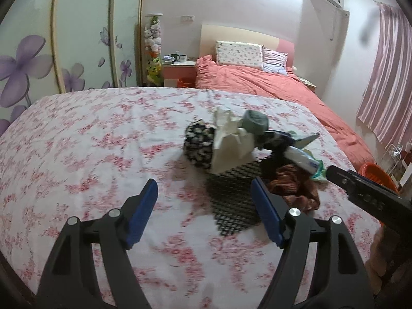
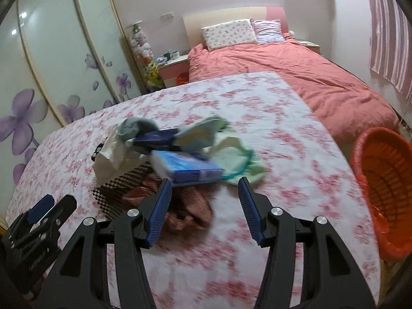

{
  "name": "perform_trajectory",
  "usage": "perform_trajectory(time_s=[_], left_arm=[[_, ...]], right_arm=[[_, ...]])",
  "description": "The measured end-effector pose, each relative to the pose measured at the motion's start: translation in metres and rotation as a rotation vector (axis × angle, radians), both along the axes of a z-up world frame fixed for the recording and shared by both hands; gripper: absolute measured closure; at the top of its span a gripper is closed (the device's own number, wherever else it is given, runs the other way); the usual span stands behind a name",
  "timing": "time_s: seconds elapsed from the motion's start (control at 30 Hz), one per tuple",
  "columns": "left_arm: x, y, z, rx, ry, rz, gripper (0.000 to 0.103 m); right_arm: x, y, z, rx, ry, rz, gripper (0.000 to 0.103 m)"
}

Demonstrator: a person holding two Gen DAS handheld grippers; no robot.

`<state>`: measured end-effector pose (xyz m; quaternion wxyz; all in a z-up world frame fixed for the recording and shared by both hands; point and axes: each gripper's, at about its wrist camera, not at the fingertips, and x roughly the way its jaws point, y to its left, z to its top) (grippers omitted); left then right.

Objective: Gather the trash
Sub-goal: 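Move both tools back over the clutter pile, right tool toward the blue tissue pack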

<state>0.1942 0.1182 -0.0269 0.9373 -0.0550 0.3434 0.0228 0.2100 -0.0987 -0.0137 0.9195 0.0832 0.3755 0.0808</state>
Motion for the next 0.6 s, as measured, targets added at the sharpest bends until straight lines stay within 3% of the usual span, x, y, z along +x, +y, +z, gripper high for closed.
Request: perform_trajectory(time_s=[0.17, 0.4, 0.47, 0.6], left_arm=[[-0.001, 0.012, -0.003, -0.014, 0.006, 0.012, 0.029], [0.001, 0.023, -0.01, -0.033, 0.017, 0.025, 0.028], [0.002, 0.024, -0.012, -0.038, 0.022, 0.026, 0.028], [0.004, 0.023, -0.015, -0.041, 0.031, 0.022, 0.028]], right_arm=[[0.01, 0.018, -0.005, -0.05, 0.014, -0.009, 0.049], [0.018, -0.023, -0.019, -0.155, 0.095, -0.292, 0.049], [0.016, -0.04, -0.023, -0.135, 0.113, -0.328, 0.049], [0.008, -0.049, -0.017, -0.086, 0.065, -0.288, 0.048]])
